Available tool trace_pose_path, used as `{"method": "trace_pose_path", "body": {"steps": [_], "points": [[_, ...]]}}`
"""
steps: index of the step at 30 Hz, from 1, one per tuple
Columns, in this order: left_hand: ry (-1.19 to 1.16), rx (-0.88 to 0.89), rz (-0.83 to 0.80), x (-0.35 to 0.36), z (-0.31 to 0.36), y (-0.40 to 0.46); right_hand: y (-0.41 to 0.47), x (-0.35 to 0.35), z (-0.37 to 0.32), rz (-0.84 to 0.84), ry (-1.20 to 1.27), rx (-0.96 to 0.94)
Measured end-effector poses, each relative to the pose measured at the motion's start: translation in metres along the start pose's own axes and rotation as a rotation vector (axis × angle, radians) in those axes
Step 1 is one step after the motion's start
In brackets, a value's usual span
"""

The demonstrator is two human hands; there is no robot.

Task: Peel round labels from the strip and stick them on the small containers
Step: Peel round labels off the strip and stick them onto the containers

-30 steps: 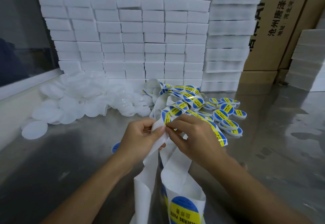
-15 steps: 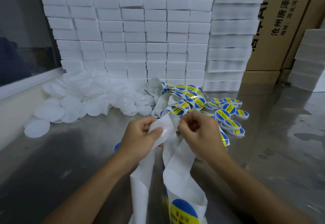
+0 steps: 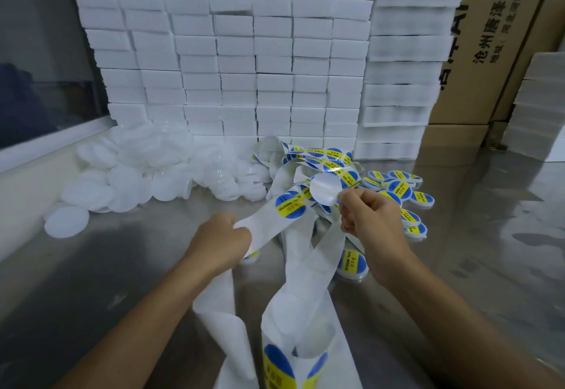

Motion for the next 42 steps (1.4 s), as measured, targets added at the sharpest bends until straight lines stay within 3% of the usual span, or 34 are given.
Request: {"method": "trace_pose_path", "body": {"steps": [2, 4, 10, 15, 18, 22, 27, 37, 42], "points": [[-0.348, -0.001, -0.154, 0.021, 0.008, -0.003, 0.0, 0.0, 0.0, 0.003, 0.002, 0.002], [-0.415, 0.03, -0.204, 0.032, 0.012, -0.002, 0.001, -0.001, 0.0, 0.006, 0.006, -0.004], [-0.217, 0.015, 0.317, -0.034, -0.02, 0.017, 0.0, -0.002, -0.011, 0.002, 0.069, -0.086], [0.231, -0.199, 0.567, -0.092, -0.083, 0.034, -0.007, 0.009, -0.024, -0.083, 0.076, -0.159], [0.355, -0.378, 0.544, -0.109, -0.13, 0.037, -0.013, 0.015, -0.029, -0.112, 0.099, -0.194], [0.38, -0.456, 0.454, -0.12, -0.172, 0.043, -0.017, 0.021, -0.031, -0.15, 0.089, -0.208], [0.463, -0.445, 0.381, -0.131, -0.188, 0.054, -0.018, 0.024, -0.029, -0.156, 0.044, -0.211], [0.484, -0.384, 0.456, -0.104, -0.161, 0.057, -0.015, 0.019, -0.028, -0.128, -0.003, -0.243], [0.528, -0.274, 0.487, -0.091, -0.139, 0.065, -0.012, 0.013, -0.031, -0.085, 0.016, -0.284]]}}
Point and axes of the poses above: each hand's wrist, its own y-axis towards the middle knuckle, its own x-axis out of the palm, z = x × y, the point moved 10 cm from there along y, towards the middle knuckle, and after that the axes turned 11 degrees about y, right-handed, at the moved point
